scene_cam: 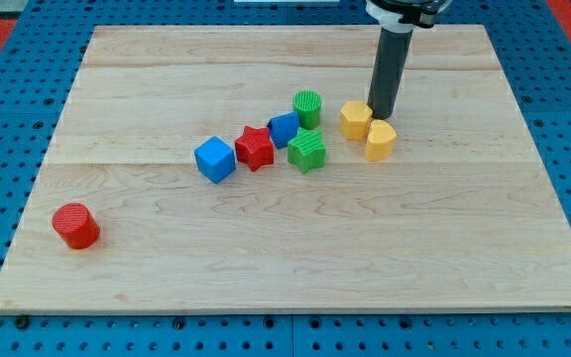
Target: Slide the red circle into the group of blocks
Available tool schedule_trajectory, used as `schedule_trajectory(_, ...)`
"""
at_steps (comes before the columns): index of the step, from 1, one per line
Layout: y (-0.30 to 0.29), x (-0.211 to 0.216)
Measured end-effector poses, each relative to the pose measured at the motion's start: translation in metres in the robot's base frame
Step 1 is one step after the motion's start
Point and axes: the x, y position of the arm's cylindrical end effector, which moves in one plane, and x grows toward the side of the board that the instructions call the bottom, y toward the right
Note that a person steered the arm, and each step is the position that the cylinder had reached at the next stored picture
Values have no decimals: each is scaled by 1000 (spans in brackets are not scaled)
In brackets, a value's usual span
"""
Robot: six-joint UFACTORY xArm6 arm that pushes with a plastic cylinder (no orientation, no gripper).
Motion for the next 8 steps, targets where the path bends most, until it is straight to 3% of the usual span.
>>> schedule_trajectory(1, -2, -24)
schedule_trajectory(4, -213, -20)
schedule_trajectory(6, -233, 80)
schedule_trajectory(8, -192, 146)
